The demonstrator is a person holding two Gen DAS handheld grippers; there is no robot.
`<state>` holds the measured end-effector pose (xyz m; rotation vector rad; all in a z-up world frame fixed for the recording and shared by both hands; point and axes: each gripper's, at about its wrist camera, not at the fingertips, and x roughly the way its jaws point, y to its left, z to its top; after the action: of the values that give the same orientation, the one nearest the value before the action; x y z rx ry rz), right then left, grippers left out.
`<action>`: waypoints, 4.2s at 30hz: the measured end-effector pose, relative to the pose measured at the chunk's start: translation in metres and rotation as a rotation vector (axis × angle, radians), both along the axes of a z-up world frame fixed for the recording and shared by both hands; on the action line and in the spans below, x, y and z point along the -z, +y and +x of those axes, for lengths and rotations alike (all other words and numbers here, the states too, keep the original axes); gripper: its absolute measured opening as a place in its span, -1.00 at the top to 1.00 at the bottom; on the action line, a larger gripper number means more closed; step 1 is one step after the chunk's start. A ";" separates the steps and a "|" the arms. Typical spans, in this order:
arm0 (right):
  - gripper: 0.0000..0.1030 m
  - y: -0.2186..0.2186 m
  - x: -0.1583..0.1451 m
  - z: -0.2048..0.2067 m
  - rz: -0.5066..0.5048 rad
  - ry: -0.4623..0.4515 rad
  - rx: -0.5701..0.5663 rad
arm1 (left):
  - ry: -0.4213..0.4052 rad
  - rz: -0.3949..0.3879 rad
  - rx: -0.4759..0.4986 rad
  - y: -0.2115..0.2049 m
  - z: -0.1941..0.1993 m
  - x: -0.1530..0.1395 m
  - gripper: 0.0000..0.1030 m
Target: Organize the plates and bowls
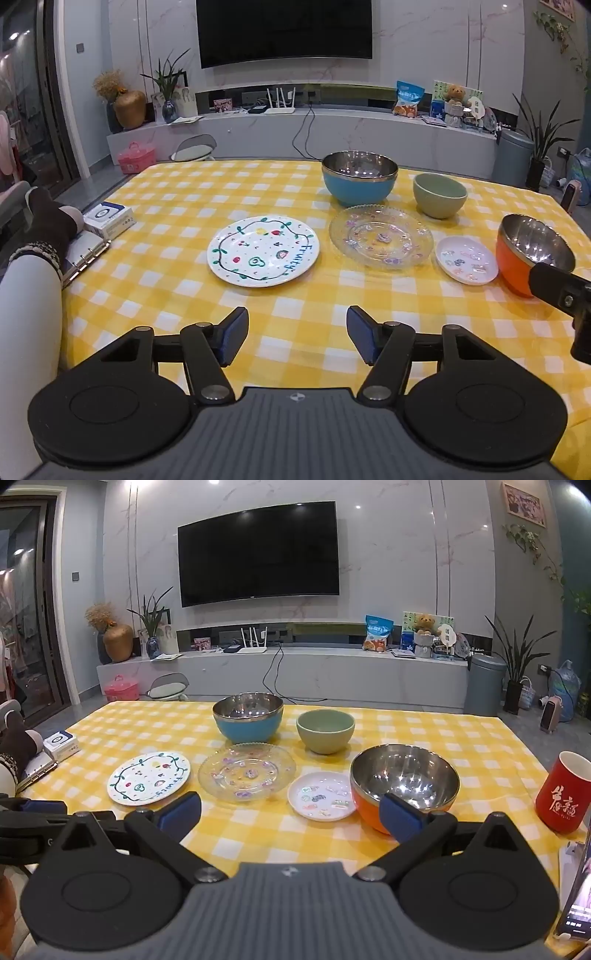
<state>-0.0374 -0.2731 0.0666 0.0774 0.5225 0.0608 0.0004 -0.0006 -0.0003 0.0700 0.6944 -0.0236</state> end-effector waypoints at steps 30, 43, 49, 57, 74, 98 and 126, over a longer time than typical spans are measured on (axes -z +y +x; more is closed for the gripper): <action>-0.95 0.002 0.000 0.000 -0.003 0.008 -0.002 | 0.007 -0.022 0.021 -0.002 -0.004 -0.002 -0.37; -0.95 0.002 0.002 0.001 -0.005 0.018 -0.002 | 0.012 -0.022 0.022 -0.002 -0.005 -0.001 -0.37; -0.95 0.002 0.003 0.002 -0.006 0.021 -0.001 | 0.014 -0.021 0.020 -0.003 -0.005 0.000 -0.37; -0.95 0.002 0.003 0.003 -0.005 0.022 0.000 | 0.016 -0.019 0.019 -0.003 -0.006 0.000 -0.37; -0.95 0.001 0.005 0.004 -0.011 0.031 0.004 | 0.019 -0.016 0.028 -0.003 -0.007 0.000 -0.37; -0.95 0.002 0.010 0.005 -0.021 0.050 -0.008 | 0.035 -0.023 0.033 -0.005 -0.005 0.000 -0.37; -0.95 0.084 0.045 0.110 0.200 0.169 -0.049 | 0.054 0.087 0.050 0.075 0.154 -0.022 -0.14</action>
<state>0.0728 -0.1894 0.0215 0.2665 0.6864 0.1557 0.1541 0.0748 0.0217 0.1713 0.7475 -0.0437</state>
